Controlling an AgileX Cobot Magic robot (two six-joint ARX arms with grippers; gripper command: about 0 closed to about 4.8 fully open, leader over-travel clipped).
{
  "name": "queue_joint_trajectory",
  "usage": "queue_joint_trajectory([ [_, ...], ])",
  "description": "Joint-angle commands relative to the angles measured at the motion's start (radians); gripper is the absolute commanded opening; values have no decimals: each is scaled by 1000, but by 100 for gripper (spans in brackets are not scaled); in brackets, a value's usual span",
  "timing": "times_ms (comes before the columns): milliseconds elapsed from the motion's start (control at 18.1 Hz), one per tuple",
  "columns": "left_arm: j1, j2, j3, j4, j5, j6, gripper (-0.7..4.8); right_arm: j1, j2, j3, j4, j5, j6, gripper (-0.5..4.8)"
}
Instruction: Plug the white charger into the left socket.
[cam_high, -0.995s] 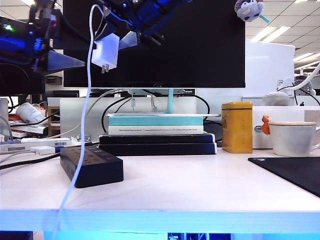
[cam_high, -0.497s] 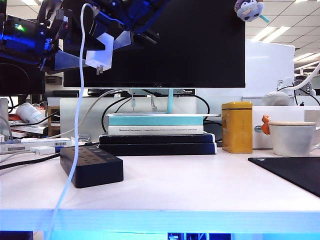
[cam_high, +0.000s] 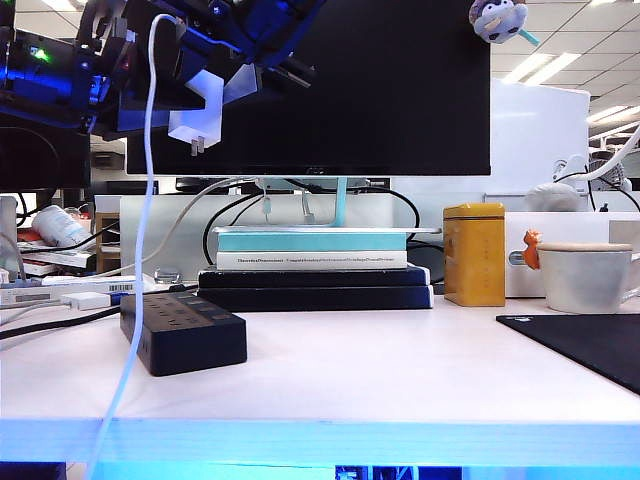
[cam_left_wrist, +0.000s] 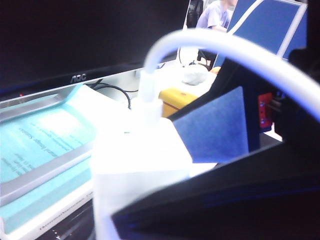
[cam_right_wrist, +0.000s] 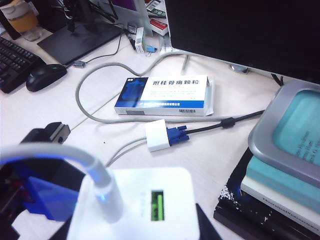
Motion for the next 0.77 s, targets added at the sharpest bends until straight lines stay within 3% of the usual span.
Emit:
queue_joint_trajectory([
  [55, 0, -4, 3, 15, 22, -4, 136, 0, -6, 6, 22, -38, -4, 154],
  [111, 0, -4, 3, 14, 22, -4, 124, 0, -6, 6, 21, -38, -4, 229],
  [166, 0, -3, 3, 7, 18, -4, 115, 0, -8, 6, 22, -38, -4, 371],
  [221, 1, -3, 3, -5, 18, -4, 116, -2, -13, 6, 21, -39, -4, 371],
  [332, 2, -3, 3, -51, 8, 4, 116, -14, -33, 6, 21, -57, -4, 445],
  [442, 3, -3, 3, -82, 7, 45, 116, -25, -56, 6, 15, -60, -5, 445],
  [553, 28, -3, 3, -150, 45, 144, 116, -48, -95, 6, 8, -60, -5, 444],
  [663, 85, -2, 2, -192, 210, 183, 116, -76, -128, 6, -9, -56, -13, 441],
  [774, 137, -2, 0, -210, 307, 189, 116, -103, -132, 6, -22, -58, -13, 441],
])
